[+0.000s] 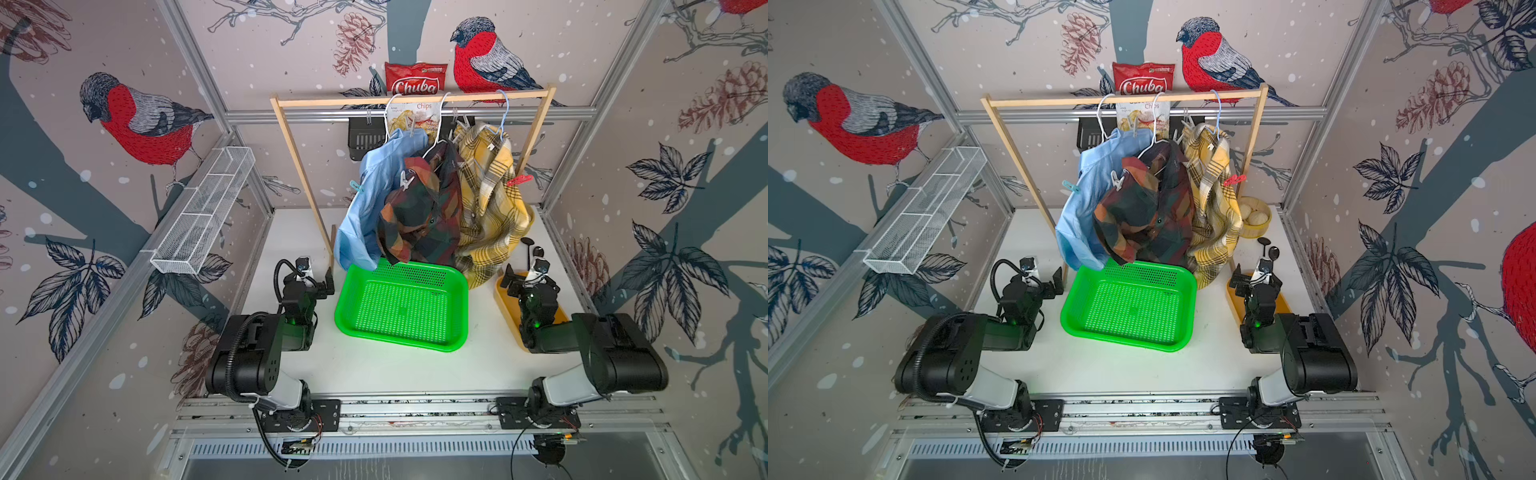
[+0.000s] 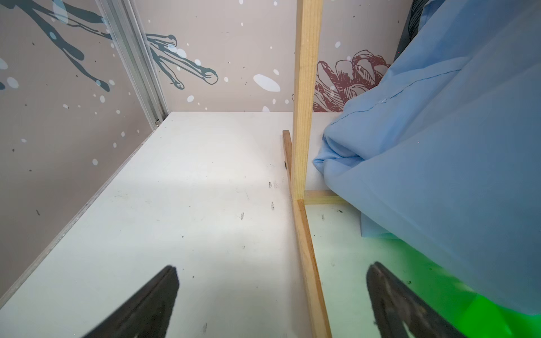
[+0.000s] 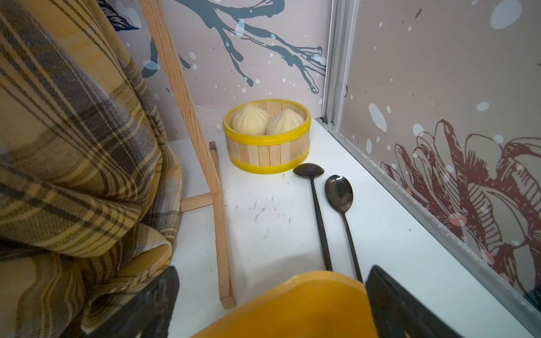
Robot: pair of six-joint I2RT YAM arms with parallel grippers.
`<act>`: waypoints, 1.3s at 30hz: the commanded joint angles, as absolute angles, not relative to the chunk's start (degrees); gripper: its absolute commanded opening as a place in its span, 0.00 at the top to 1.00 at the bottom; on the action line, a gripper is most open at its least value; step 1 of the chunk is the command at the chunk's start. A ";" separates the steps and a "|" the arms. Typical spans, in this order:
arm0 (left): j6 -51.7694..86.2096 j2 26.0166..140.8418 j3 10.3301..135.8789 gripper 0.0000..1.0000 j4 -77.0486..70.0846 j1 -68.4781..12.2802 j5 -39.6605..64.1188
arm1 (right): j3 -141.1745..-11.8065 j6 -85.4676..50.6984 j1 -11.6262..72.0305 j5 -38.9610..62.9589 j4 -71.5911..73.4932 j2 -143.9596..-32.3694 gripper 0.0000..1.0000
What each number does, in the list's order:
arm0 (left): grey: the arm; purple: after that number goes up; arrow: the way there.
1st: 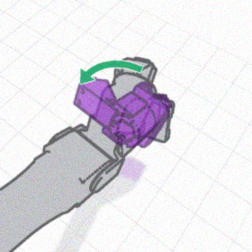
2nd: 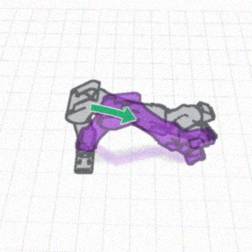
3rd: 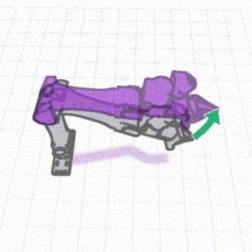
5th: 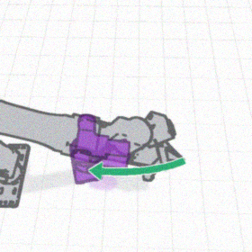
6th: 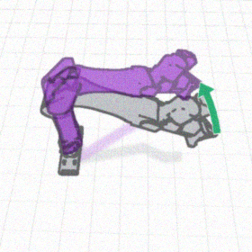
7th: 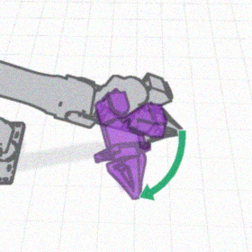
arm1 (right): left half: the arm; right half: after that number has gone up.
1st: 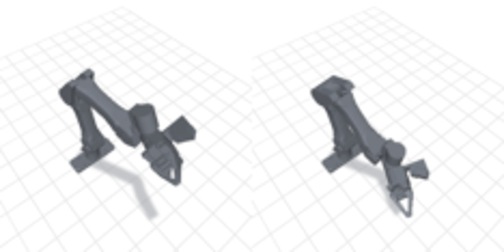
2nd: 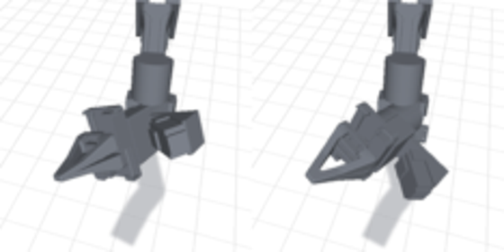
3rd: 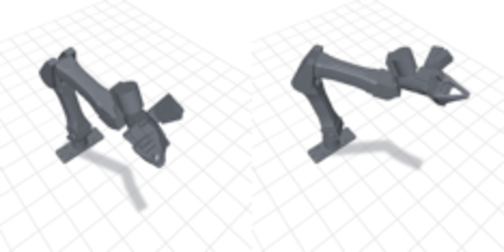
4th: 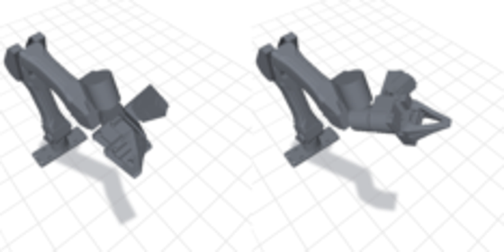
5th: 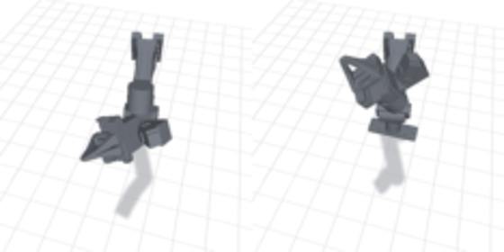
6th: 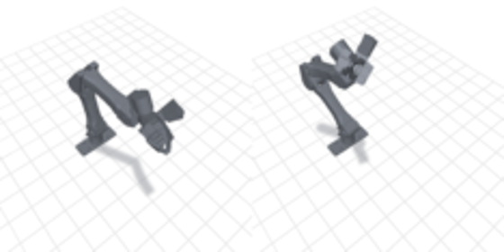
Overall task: Remove the clothespins securing long-sleeve shirts to the hanger
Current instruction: Pick up the hanger from the clothesline.
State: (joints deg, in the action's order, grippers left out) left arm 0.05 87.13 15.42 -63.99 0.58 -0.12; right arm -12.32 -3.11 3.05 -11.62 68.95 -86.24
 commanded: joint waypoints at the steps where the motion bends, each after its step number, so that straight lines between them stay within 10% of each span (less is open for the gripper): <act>1: 0.00 87.06 15.47 0.01 -67.20 0.36 -0.88 | -12.91 -3.25 2.27 -10.20 69.99 -86.23 0.00; 35: 1.20 84.72 16.61 0.01 -63.23 0.41 -3.25 | -13.20 -3.67 3.20 -15.18 70.57 -85.36 0.00; 39: 2.56 76.60 20.93 0.01 -49.10 0.70 -5.90 | -25.53 -5.95 4.75 -23.26 43.54 -78.16 0.00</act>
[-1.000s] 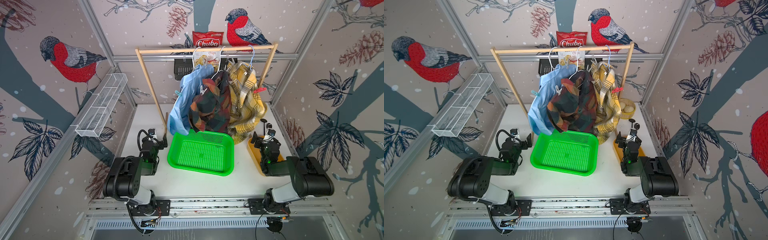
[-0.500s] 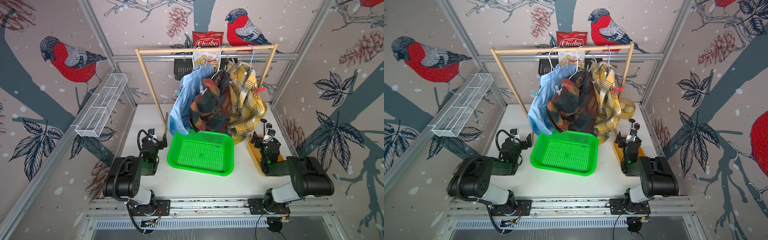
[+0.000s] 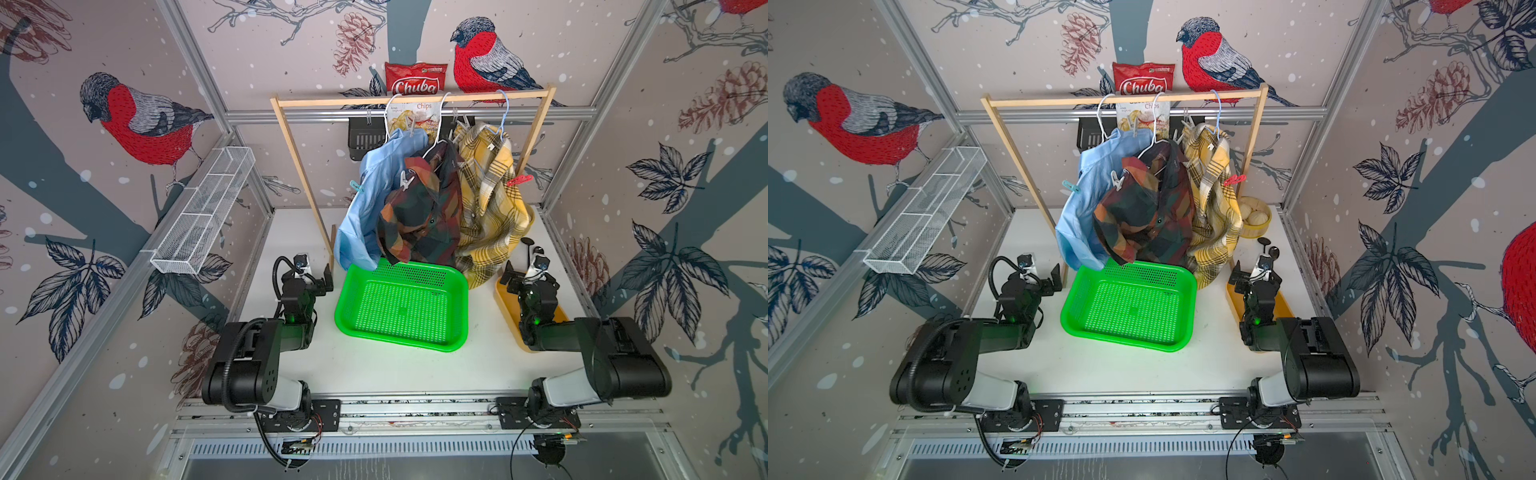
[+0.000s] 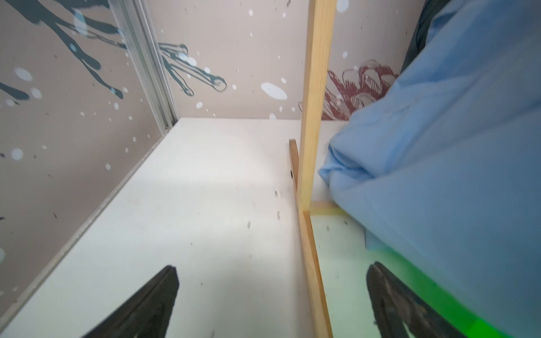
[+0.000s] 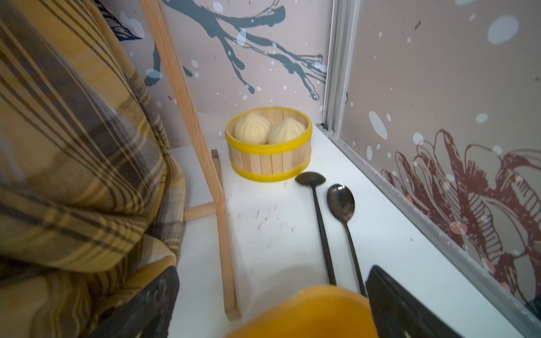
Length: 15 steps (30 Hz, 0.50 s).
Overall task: Remove the clothespins securing long-sleeve shirts to the hanger
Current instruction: Pick up the hanger from the clothesline.
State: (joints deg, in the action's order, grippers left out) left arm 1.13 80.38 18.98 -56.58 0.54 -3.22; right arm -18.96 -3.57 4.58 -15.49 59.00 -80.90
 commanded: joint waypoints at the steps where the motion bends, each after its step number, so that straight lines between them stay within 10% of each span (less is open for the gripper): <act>1: 3.81 74.68 21.93 0.01 -46.35 0.63 -6.98 | -29.59 -9.14 4.57 -25.40 35.17 -77.75 0.00; 4: 10.48 69.71 25.23 0.01 -37.33 0.69 -8.93 | -43.87 -27.67 0.71 -26.03 12.22 -79.66 0.00; 10: 25.73 61.29 34.25 0.01 -16.64 -0.75 -11.62 | -53.85 -36.39 -13.08 19.58 3.19 -86.05 0.00; 15: 23.20 56.60 40.82 0.01 -5.09 -2.13 -4.41 | -47.22 -38.63 -12.05 18.37 8.30 -72.58 0.00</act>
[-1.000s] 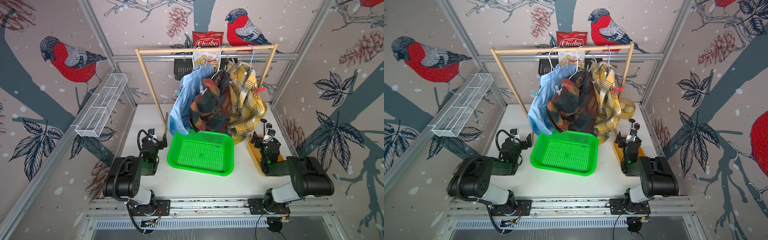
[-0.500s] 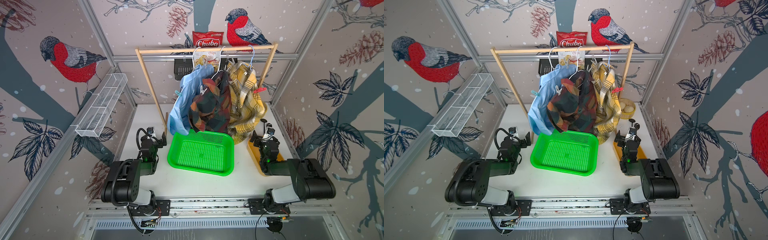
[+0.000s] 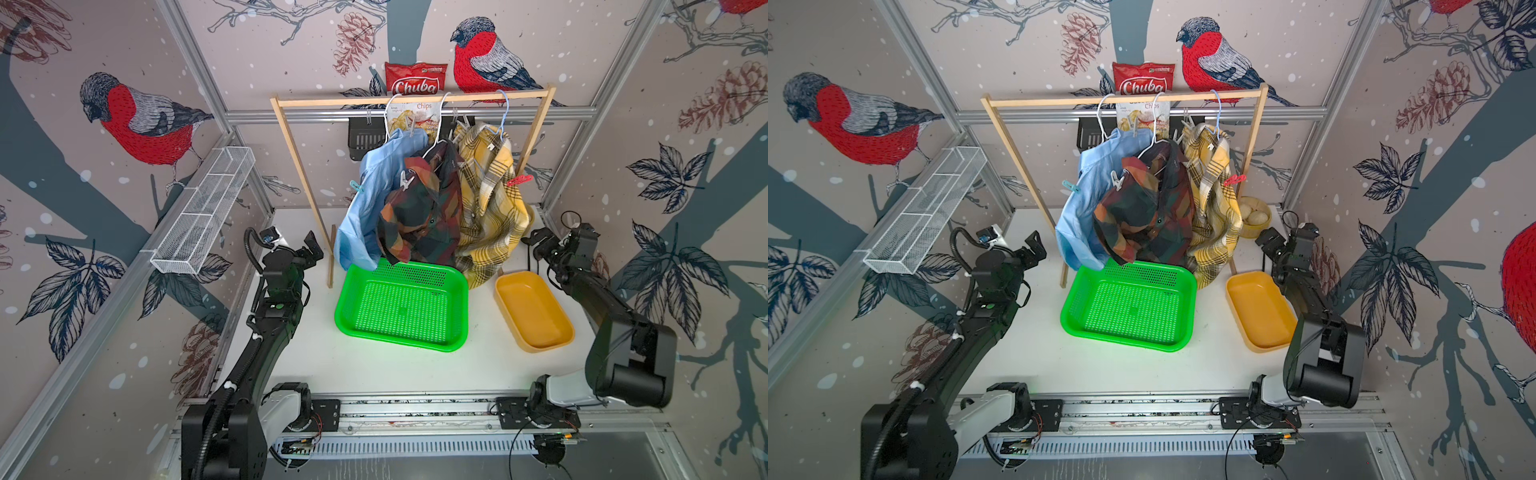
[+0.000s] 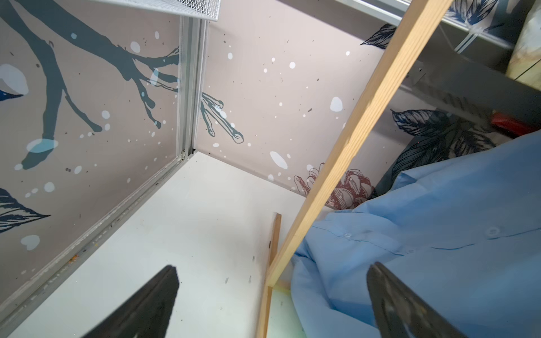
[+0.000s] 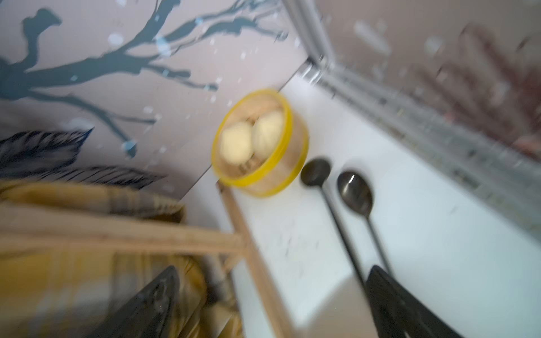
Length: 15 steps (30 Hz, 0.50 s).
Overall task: Remove the clothespins securing long-sleeve shirts to the hanger
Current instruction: Pick up the hanger from the clothesline.
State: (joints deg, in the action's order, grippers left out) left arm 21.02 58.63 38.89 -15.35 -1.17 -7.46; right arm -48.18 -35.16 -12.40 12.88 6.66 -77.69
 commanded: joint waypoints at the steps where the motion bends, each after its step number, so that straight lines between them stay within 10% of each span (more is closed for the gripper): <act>1: 23.55 55.52 40.65 0.02 -5.00 -2.44 -3.72 | -46.35 -38.85 -11.83 19.00 9.99 -69.90 0.00; 7: 24.50 51.33 41.19 0.02 -0.56 -6.71 -0.95 | -49.84 -41.58 -11.90 26.28 4.48 -61.71 0.00; 15: 20.36 49.68 42.92 0.02 4.42 -14.59 1.41 | -55.00 -29.94 7.40 0.02 -7.70 -45.71 0.00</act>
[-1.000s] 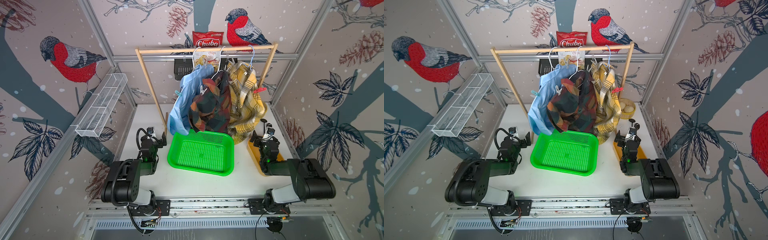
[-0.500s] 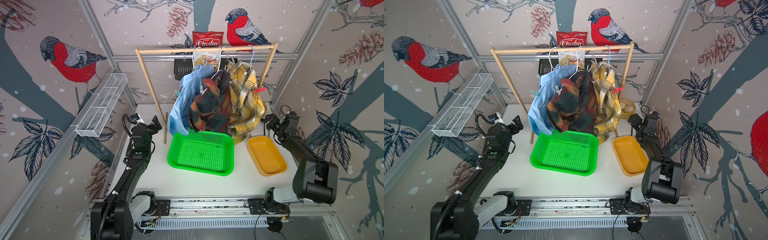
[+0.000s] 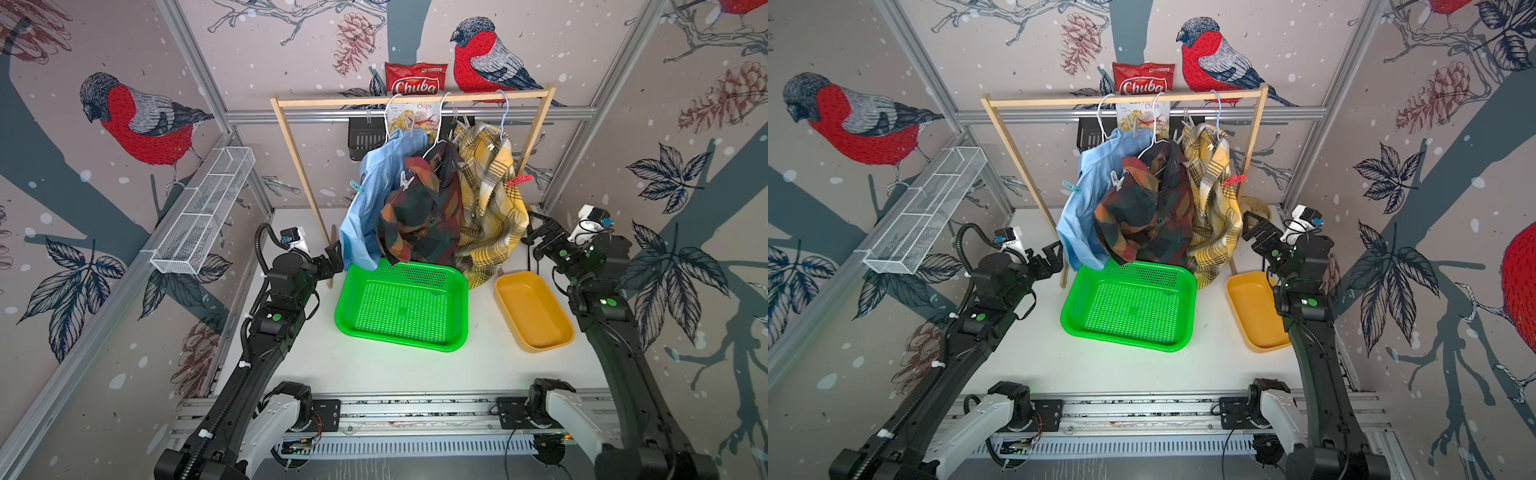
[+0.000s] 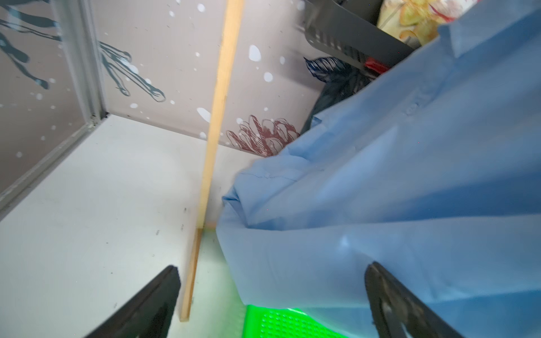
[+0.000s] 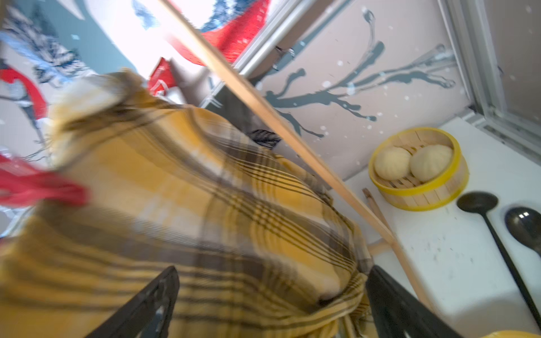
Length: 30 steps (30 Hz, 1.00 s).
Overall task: Remove the clothespins securing long-sleeve shirts to the hanger
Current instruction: Pick up the hanger from the clothesline.
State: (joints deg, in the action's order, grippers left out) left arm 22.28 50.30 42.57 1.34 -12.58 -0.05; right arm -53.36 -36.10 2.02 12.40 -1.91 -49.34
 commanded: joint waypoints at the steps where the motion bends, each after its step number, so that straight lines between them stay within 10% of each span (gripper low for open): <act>1: 19.78 49.06 42.44 0.02 4.07 -16.02 1.06 | -55.04 -28.86 10.63 -3.89 -8.17 -43.67 0.01; 8: 19.30 48.73 41.34 0.03 2.32 -19.27 5.27 | -55.68 -23.93 21.90 -12.97 -9.68 -33.65 0.16; 30: 20.64 47.04 40.88 0.04 2.25 -20.83 9.47 | -67.29 -16.72 26.37 -12.16 -11.54 -52.61 0.37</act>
